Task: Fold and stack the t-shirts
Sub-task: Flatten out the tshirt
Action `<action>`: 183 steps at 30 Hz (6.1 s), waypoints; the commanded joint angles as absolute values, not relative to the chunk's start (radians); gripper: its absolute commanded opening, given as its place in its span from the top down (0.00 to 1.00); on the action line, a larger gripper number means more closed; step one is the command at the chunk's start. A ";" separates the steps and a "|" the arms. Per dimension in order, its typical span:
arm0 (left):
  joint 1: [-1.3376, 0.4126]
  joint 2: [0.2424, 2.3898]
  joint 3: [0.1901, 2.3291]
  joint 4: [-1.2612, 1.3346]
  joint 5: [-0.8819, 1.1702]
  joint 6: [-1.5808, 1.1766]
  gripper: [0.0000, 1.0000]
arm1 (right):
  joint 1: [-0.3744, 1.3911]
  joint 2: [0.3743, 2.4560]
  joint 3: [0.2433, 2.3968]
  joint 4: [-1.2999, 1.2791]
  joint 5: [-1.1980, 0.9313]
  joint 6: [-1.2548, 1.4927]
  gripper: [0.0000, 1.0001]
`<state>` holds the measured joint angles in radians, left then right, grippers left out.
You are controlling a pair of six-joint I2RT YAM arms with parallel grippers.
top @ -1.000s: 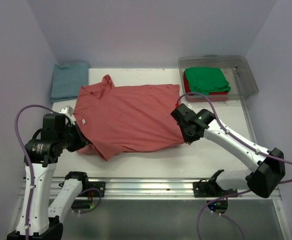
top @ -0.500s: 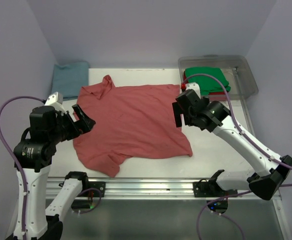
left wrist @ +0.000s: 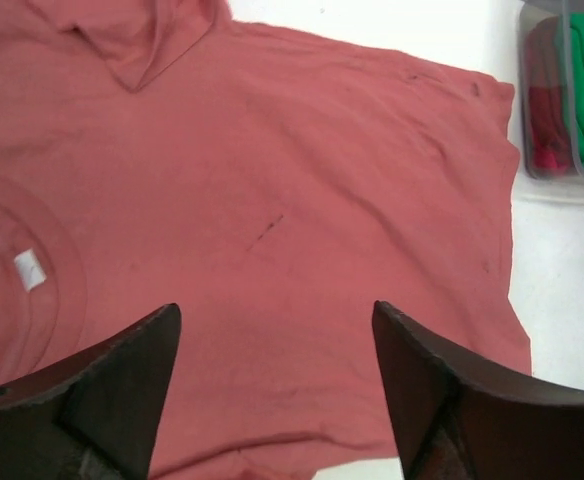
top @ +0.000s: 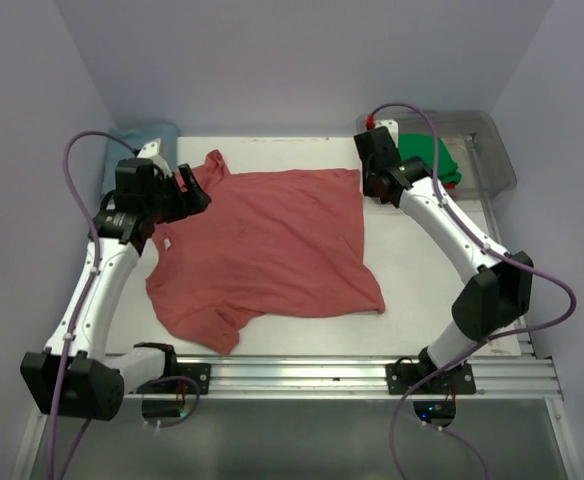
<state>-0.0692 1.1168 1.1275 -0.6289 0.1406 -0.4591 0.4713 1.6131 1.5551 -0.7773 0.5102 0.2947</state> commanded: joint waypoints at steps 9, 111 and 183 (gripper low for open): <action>-0.190 1.284 1.154 -0.322 0.182 -0.411 0.32 | 0.365 1.905 1.859 -0.655 0.439 0.305 1.00; -0.198 1.146 1.088 -0.416 0.241 -0.377 0.47 | 0.255 2.125 1.945 -1.017 0.325 0.568 1.00; -0.198 1.114 1.025 -0.448 0.264 -0.376 0.50 | 0.005 1.819 1.296 -0.903 0.709 0.968 1.00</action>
